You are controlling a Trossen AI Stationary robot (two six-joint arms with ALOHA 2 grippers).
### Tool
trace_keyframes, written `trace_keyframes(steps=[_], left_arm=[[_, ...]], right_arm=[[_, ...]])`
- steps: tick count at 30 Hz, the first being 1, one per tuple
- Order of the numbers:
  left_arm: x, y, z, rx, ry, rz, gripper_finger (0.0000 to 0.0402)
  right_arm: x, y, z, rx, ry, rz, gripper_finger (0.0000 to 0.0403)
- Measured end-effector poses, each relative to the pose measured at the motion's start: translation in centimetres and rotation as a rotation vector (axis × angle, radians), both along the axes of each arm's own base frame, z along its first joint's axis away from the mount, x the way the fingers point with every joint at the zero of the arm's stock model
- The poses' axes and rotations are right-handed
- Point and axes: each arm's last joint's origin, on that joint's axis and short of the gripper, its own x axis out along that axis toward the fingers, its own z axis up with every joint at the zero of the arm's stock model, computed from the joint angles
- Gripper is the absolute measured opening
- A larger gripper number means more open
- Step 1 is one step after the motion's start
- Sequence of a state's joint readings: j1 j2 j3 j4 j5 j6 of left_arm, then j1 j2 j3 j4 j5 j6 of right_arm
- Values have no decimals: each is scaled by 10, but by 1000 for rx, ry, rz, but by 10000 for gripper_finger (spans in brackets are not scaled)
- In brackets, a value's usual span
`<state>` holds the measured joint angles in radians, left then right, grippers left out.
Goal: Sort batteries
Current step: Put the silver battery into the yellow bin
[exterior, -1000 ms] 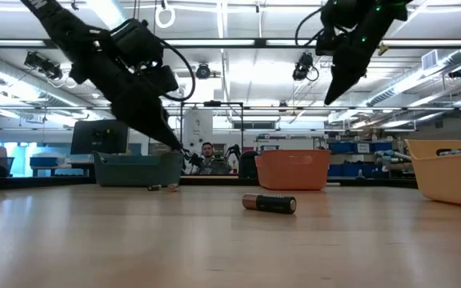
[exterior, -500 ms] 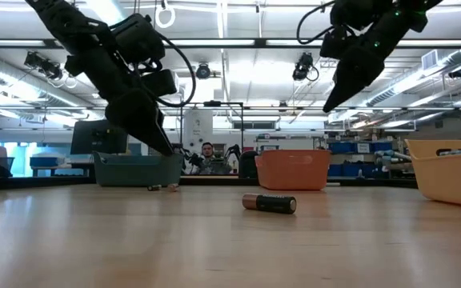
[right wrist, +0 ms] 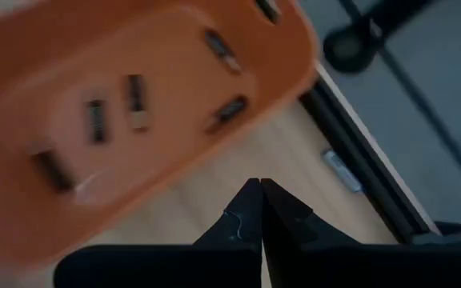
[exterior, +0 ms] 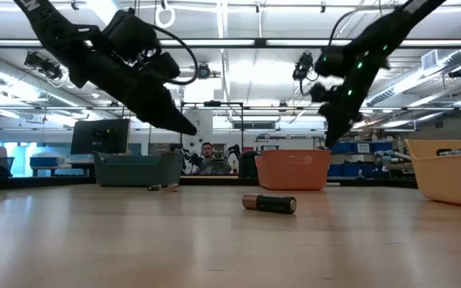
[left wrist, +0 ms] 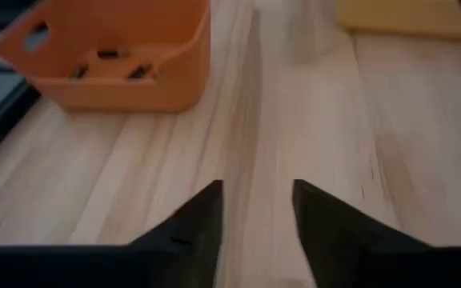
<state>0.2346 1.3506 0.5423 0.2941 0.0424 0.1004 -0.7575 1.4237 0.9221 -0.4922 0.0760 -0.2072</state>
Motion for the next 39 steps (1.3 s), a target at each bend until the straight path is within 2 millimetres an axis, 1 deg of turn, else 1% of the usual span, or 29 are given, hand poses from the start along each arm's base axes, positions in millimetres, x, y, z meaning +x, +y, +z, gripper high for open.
trace_keyframes(steps=[5,8,9,13,21,25,27,34,39], left_arm=[[-1,5,2,29,-80,-6,69],[-2,8,2,40,-83,-4,18],[-2,8,2,41,-86,-4,11],[-2,8,2,47,-86,-2,14],[-2,9,2,58,-83,28,13],[-2,9,2,54,-85,33,13],[-2,9,2,53,-85,33,12],[-2,9,2,53,-86,34,12],[-2,9,2,53,-86,34,12]], right_arm=[[-4,-50,-24,65,12,-137,8],[-7,-71,-38,89,12,-210,8],[-8,-75,-41,97,10,-232,8],[-13,-85,-56,131,11,-303,8],[-10,-95,-71,108,1,-321,8],[-9,-98,-82,94,40,-341,8],[-9,-99,-83,70,60,-353,8],[-10,-98,-82,72,71,-344,8],[-11,-90,-85,158,100,-308,8]])
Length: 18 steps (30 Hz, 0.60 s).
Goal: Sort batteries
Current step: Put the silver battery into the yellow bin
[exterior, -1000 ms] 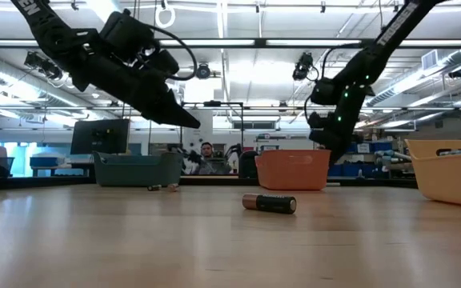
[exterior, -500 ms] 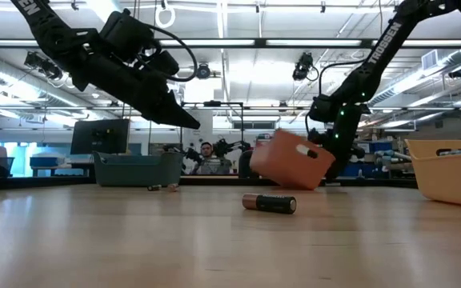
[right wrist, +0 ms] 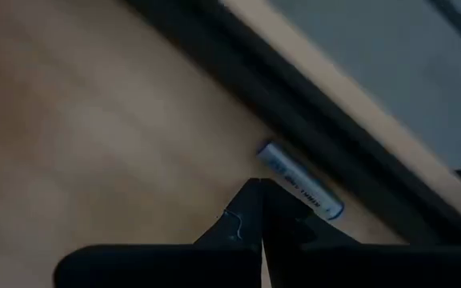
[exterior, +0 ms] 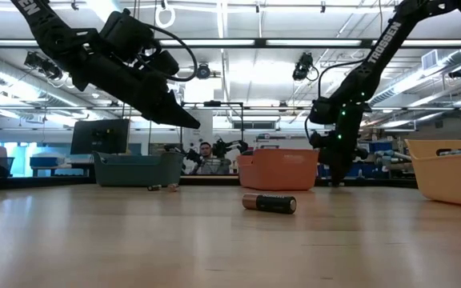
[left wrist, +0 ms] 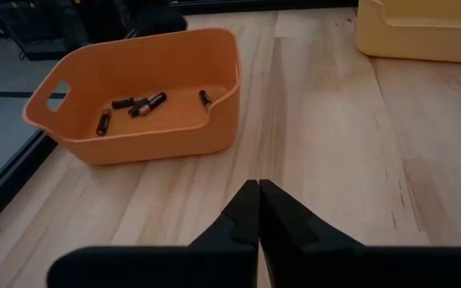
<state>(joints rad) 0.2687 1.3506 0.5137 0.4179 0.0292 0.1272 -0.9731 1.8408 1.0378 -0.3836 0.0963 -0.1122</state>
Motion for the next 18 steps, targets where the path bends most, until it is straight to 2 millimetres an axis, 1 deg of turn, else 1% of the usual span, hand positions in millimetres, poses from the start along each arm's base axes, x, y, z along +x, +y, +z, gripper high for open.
trace_keyframes(steps=[4,8,11,15,18], left_arm=[[0,0,0,0,0,0,12],[0,0,0,0,-1,0,12],[0,0,0,0,0,0,12],[0,0,0,-1,2,-1,12],[0,0,-1,-3,10,-1,12]], right_arm=[[2,8,5,24,20,50,15],[1,13,24,-27,21,129,32],[-1,16,31,-37,56,210,49],[-5,21,30,-3,140,384,78],[-7,22,27,34,131,491,98]])
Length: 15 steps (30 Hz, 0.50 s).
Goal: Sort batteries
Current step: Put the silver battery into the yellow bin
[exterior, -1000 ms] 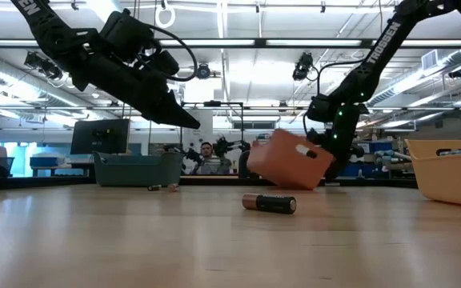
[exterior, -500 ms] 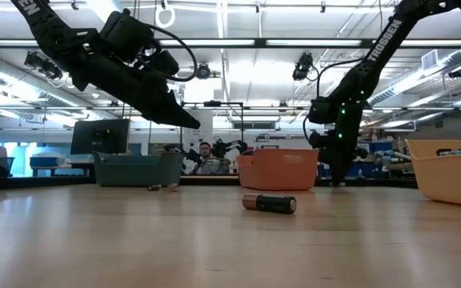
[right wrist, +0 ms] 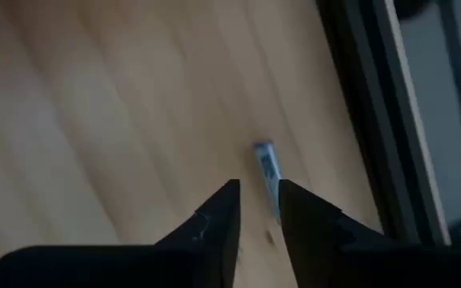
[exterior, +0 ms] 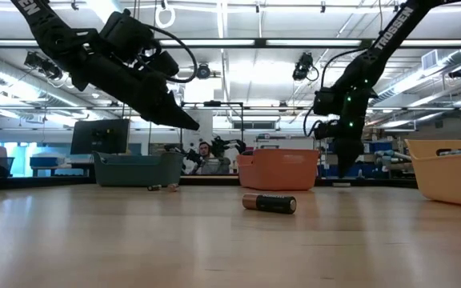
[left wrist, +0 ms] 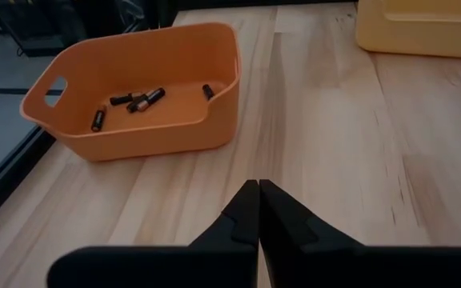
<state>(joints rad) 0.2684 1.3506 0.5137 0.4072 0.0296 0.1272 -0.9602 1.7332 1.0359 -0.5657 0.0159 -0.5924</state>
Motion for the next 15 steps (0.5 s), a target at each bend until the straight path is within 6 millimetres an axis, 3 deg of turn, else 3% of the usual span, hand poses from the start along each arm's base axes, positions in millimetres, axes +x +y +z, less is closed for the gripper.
trace_keyframes(steps=[9,15], left_arm=[[-1,-1,-2,-1,24,-4,12],[-1,-1,-2,15,28,-12,12]], right_arm=[[-5,-1,0,25,-3,66,146],[-9,-3,-1,23,20,53,151]])
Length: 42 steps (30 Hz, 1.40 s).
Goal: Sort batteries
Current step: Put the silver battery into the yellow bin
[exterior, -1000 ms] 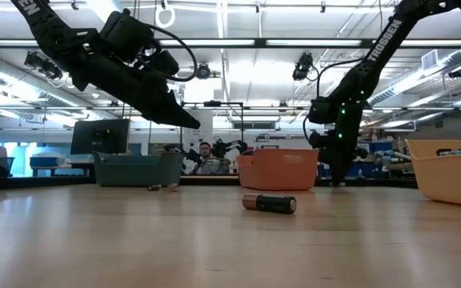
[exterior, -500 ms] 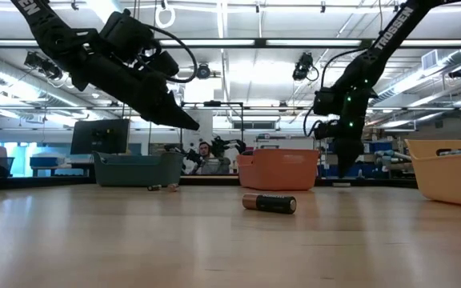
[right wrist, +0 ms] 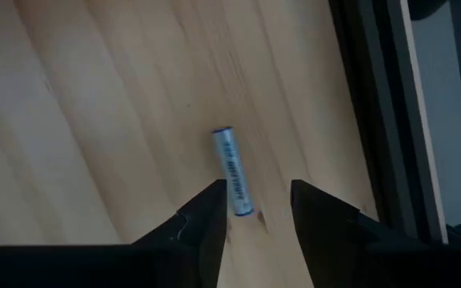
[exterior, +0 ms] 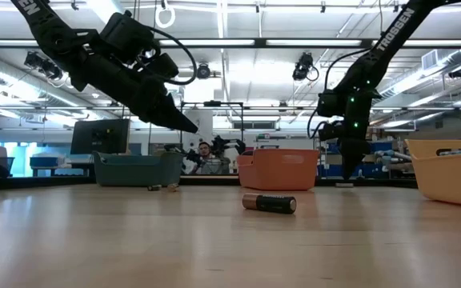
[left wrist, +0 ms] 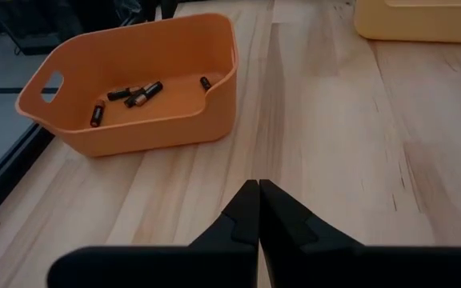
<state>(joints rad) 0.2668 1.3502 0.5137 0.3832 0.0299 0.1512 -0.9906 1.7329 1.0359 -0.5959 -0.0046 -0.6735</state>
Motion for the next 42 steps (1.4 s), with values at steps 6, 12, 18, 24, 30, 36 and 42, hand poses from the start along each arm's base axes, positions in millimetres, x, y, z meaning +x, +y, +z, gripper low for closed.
trace_keyframes(steps=[6,12,18,24,30,36,42], left_arm=[[0,0,0,0,0,-1,12],[0,0,0,9,3,-5,12],[0,0,0,24,7,-13,12],[0,0,-1,23,12,-13,12],[0,0,-1,23,13,-13,12],[0,0,-1,33,20,-19,12],[-1,-1,-2,26,30,-30,12]], right_arm=[[1,1,0,5,7,16,151],[13,10,0,6,14,80,151],[15,13,-1,8,24,99,151],[16,15,3,4,97,116,151],[27,8,25,-31,79,137,151],[35,9,31,9,181,80,152],[61,22,48,-8,164,141,180]])
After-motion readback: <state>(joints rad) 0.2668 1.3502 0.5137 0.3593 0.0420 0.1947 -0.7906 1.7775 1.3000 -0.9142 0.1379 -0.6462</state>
